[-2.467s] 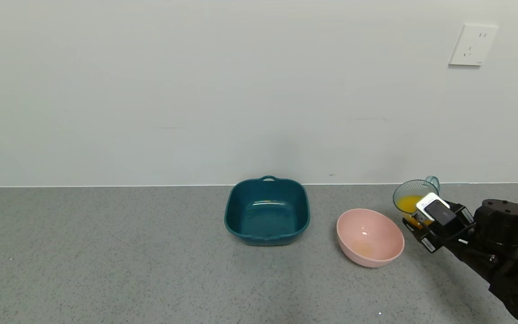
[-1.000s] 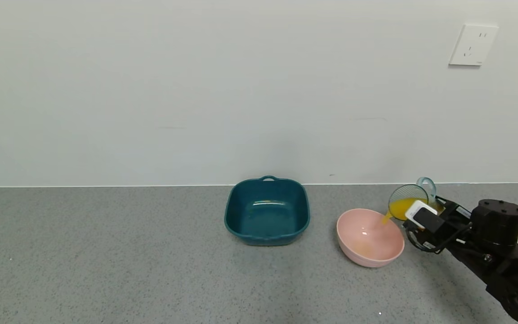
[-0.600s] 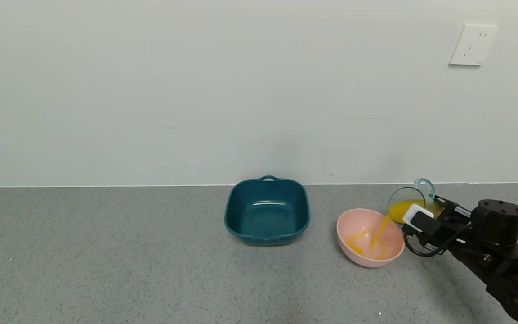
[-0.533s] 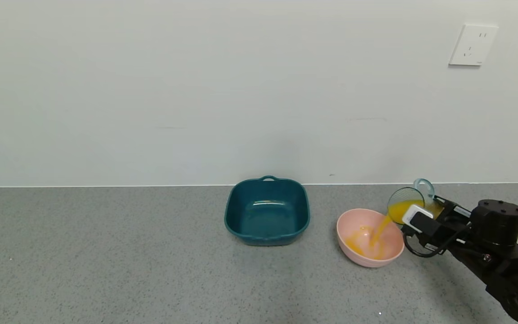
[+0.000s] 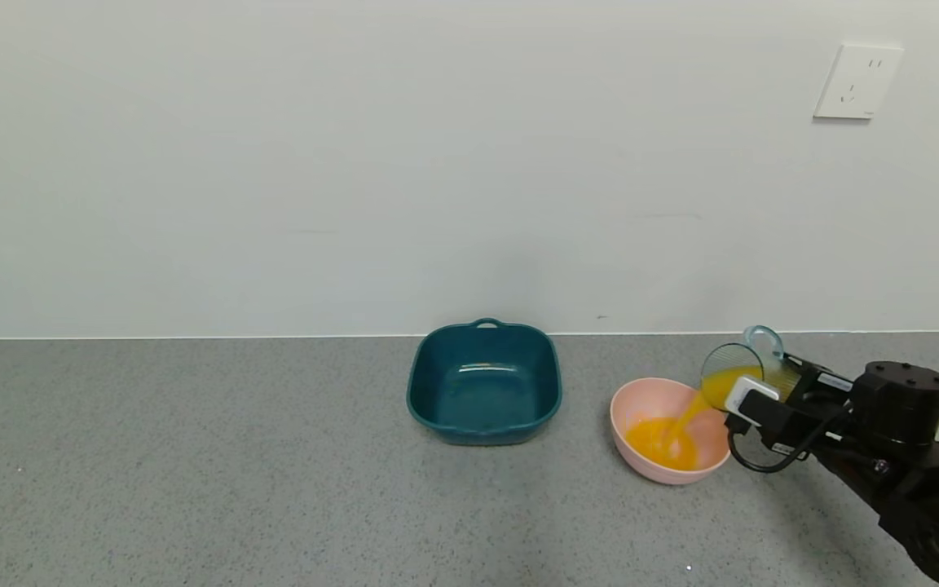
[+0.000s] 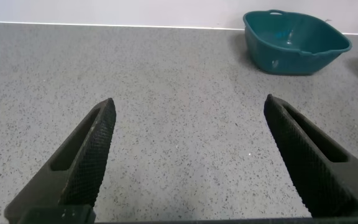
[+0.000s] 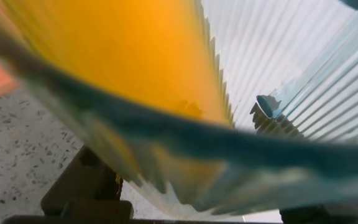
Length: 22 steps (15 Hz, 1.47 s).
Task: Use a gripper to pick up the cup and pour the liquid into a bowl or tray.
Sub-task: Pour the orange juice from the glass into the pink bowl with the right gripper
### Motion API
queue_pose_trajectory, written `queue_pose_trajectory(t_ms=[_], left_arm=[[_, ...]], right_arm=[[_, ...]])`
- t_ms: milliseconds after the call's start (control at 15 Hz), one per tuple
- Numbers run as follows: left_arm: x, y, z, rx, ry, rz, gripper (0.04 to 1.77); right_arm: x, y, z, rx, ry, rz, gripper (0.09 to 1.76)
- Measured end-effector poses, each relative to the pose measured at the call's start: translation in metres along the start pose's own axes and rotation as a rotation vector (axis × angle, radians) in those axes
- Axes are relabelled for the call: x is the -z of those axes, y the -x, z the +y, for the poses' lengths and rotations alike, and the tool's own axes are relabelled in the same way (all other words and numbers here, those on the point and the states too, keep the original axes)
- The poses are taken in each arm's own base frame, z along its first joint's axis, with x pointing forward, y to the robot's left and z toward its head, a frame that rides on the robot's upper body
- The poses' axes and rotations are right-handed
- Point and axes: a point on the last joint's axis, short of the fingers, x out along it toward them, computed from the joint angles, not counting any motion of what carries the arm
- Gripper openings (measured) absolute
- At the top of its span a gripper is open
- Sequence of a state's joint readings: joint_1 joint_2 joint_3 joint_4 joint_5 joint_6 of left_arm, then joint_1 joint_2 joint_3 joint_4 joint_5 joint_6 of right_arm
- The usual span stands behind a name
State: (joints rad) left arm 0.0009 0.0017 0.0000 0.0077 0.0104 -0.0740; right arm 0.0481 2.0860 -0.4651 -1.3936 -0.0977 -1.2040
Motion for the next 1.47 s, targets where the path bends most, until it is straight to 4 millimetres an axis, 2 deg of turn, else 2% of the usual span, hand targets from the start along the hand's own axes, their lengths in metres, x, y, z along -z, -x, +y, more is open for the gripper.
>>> queue_pose_trajectory(t_ms=[733,1467], left_arm=[[0.0,0.0,0.0,0.0,0.0,0.0,1.72],[0.0,0.0,0.0,0.0,0.0,0.0,1.72]], right_arm=[[-0.001,-0.002,-0.002,0.017,0.099,0.011,1.33],[-0.012,-0.007,-0.009,0.003,0.229,-0.006,1.33]])
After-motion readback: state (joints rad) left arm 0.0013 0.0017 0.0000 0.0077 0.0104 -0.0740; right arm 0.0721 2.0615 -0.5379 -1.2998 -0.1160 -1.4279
